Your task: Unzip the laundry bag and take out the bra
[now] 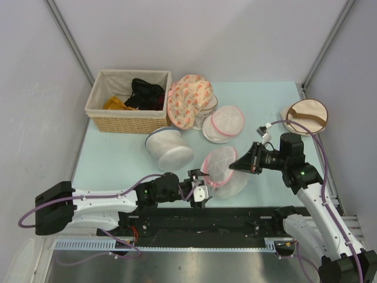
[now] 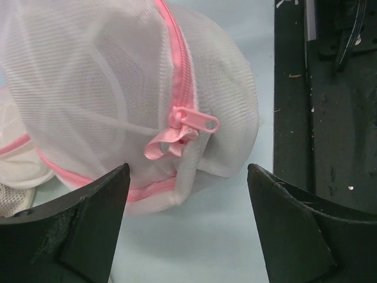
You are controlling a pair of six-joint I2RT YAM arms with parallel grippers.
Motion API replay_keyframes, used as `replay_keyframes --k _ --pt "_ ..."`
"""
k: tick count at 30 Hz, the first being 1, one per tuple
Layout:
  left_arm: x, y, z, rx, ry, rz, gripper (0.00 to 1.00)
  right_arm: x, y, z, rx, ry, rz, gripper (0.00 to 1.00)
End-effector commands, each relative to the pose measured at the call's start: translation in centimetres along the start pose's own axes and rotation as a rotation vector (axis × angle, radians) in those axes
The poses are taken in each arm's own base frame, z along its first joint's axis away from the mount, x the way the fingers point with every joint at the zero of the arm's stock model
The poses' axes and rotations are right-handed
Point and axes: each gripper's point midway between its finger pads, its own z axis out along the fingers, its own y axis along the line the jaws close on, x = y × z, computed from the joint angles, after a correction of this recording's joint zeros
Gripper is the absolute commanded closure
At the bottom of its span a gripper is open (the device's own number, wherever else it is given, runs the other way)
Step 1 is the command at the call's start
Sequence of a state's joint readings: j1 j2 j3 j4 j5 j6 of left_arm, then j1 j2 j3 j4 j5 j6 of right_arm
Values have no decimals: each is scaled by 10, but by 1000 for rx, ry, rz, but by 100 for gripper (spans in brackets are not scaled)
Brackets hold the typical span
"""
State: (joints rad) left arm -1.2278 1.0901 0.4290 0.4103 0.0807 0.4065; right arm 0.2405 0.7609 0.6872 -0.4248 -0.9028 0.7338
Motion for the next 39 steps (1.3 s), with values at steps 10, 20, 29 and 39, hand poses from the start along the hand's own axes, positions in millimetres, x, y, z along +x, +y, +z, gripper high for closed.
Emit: replay_keyframes --k 10,20,29,39 --pt "-41 31 13 -116 -95 33 100 -4 0 -3 12 11 -45 100" --pt "-9 42 -1 -225 136 -206 100 -54 -4 -52 404 -308 -144 38" --pt "-1 59 -15 -406 252 -446 100 -21 25 -49 379 -356 -87 49" --pt "-16 57 -7 -391 191 -503 100 24 26 17 450 -274 -196 51"
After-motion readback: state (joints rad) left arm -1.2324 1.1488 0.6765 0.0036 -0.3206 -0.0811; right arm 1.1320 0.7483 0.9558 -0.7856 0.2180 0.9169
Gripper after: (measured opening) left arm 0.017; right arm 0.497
